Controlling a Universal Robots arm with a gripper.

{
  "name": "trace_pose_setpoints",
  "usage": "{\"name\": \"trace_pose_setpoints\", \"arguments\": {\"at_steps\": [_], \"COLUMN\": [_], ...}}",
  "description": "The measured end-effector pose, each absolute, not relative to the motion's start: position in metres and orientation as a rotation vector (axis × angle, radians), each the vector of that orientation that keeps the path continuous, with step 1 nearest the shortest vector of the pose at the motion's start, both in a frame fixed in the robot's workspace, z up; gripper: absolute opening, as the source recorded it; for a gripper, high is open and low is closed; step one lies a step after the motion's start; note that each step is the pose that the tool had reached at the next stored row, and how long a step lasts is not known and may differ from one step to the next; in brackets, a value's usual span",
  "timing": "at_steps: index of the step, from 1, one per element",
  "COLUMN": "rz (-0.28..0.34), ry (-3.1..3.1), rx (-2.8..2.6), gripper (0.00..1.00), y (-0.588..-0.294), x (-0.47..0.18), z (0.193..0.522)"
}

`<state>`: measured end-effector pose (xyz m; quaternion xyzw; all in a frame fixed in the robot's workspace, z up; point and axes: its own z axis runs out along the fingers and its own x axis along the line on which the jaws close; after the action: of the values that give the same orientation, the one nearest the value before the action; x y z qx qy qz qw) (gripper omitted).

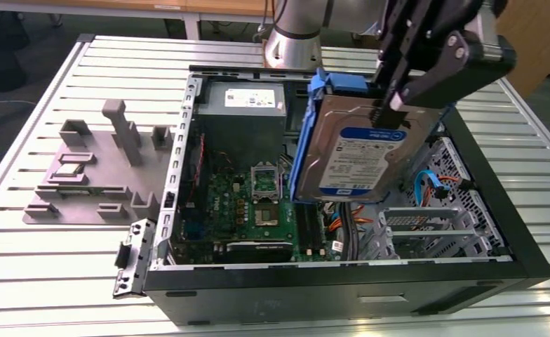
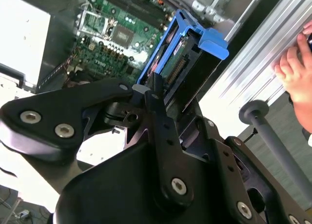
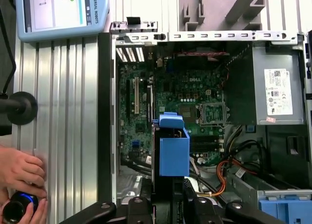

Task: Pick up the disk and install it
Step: 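Pick up the disk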

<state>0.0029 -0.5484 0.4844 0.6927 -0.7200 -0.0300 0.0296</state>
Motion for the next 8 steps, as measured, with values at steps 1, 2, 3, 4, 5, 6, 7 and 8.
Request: {"name": "trace_pose_setpoints", "arguments": {"at_steps": [1, 2, 3, 4, 5, 6, 7, 8], "rz": [-0.092, -0.092, -0.092, -0.091, -0.090, -0.090, -0.089, -0.088], "ry": [-2.220, -2.220, -2.220, -2.220, -2.219, -2.219, -2.219, -2.219], "rx": [2.136, 2.136, 2.136, 2.136, 2.135, 2.135, 2.135, 2.134], "gripper": [0.35, 0.35, 0.35, 0.35, 0.35, 0.35, 0.35, 0.35], "y": [-0.549, -0.549, -0.550, -0.552, -0.553, -0.556, -0.557, -0.559], "x": [0.007, 0.010, 0.013, 0.015, 0.017, 0.018, 0.019, 0.020], "z": [0.484, 0.484, 0.484, 0.484, 0.484, 0.484, 0.484, 0.484]}}
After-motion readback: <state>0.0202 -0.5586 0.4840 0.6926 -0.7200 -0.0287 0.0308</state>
